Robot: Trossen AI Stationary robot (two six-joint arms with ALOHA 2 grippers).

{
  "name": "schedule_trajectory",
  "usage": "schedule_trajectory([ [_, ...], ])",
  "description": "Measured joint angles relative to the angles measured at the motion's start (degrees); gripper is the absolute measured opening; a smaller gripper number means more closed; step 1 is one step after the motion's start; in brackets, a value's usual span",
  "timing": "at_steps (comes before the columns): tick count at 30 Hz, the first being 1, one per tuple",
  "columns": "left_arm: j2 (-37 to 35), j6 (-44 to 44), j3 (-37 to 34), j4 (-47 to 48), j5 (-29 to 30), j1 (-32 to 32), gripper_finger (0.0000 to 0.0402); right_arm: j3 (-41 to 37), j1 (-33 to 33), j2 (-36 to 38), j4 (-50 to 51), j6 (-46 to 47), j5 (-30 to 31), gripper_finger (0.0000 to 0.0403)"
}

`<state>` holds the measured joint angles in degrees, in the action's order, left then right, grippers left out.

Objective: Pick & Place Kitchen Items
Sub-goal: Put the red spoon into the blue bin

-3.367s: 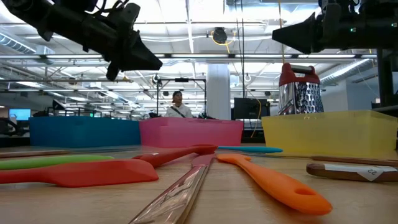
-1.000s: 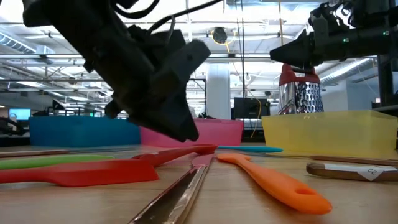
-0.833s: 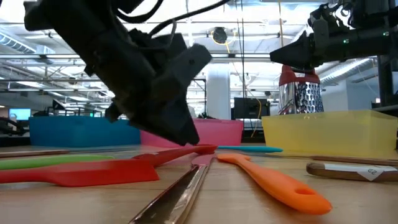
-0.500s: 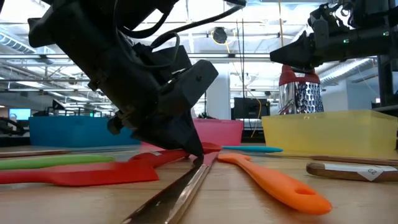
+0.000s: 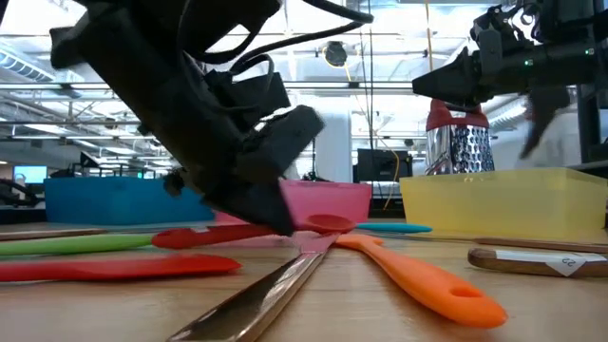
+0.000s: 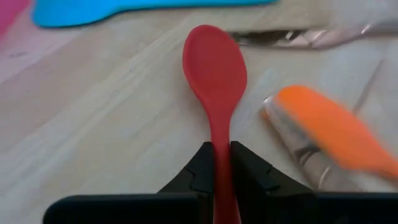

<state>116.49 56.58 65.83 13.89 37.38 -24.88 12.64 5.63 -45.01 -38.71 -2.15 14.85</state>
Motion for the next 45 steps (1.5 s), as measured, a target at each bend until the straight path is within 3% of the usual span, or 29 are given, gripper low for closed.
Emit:
schedule_trajectory([
  [20, -20.0, -0.9, 0.0, 26.5, 5.1, 6.1, 0.0037, 0.0, 0.0, 0.0, 1.3, 0.0, 0.0, 0.0141],
  [45, -27.3, -0.7, 0.0, 52.2, 9.9, 16.0, 0.0033, 0.0, 0.0, 0.0, 0.8, 0.0, 0.0, 0.0141],
])
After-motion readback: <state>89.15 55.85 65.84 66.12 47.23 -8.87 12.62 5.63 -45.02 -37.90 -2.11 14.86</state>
